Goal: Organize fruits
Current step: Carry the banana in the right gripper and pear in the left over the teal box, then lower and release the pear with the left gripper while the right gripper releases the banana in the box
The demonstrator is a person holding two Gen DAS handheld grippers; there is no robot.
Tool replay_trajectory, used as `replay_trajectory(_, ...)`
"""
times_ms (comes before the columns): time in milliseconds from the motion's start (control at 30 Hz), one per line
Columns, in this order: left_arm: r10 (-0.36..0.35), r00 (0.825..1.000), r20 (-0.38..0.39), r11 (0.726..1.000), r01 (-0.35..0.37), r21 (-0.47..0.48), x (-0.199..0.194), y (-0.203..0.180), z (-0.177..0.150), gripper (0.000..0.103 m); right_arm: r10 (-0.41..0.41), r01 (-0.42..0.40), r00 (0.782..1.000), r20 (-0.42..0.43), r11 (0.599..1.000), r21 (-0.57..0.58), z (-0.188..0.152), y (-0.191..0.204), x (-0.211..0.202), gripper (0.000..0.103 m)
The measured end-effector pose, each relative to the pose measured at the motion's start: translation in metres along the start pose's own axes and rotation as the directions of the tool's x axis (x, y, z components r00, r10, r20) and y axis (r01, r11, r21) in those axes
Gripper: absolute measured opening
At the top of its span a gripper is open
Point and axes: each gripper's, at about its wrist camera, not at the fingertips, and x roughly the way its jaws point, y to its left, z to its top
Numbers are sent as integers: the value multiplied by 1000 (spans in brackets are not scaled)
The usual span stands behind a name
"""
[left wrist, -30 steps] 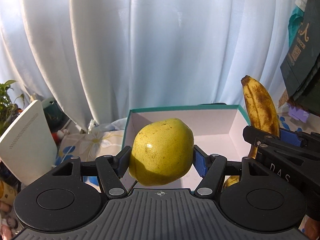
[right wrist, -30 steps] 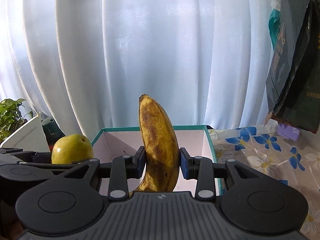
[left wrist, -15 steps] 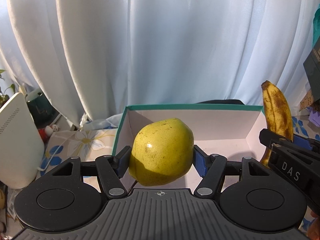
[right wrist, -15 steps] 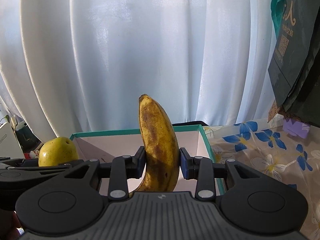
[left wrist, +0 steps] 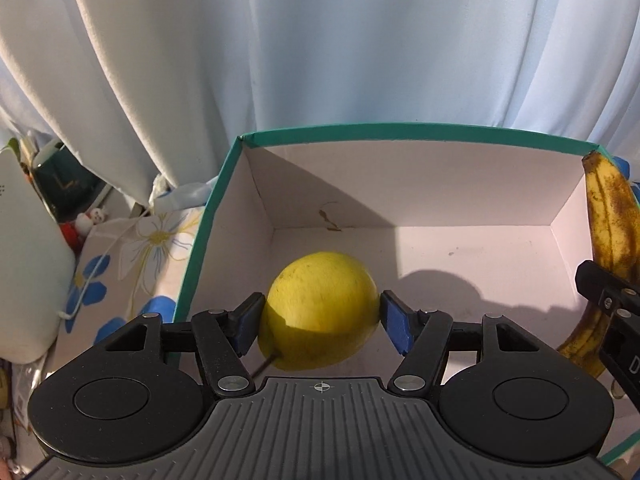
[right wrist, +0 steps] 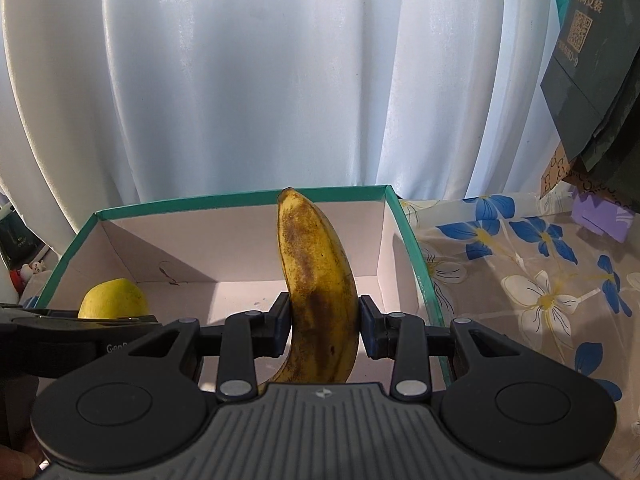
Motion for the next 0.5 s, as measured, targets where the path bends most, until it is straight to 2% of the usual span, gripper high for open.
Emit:
replay_trajectory(67,-44,999,-2,999,44,4,2,-2,-1,66,-3,3,1000,-4,1000,3,-2,-1,2,34)
replay_trajectory(133,-81,996,-46,997,81,8,12,-8,-2,63,-11,11,1000,-11,1000,5,-3,-2,4,34)
replay_trajectory(167,-95,993,-64,995,95,8,16,-11,-2,57,-11,11,1000,-13,1000,4,-3,-3,5,34)
replay_trajectory(233,-101,992,-81,995,101,4,18,-15,-2,56,-12,12,1000,-18,1000,3,-3,-4,5,34)
replay_trajectory(433,-94,992,-86,996,94,-3,18,-15,-2,58,-22,22,999,-31,1000,-5,-4,-5,8,34)
replay_trajectory(500,-96,994,-59,995,96,-11,11,-12,-2,64,-22,22,999,-38,1000,-6,-4,-5,10,34)
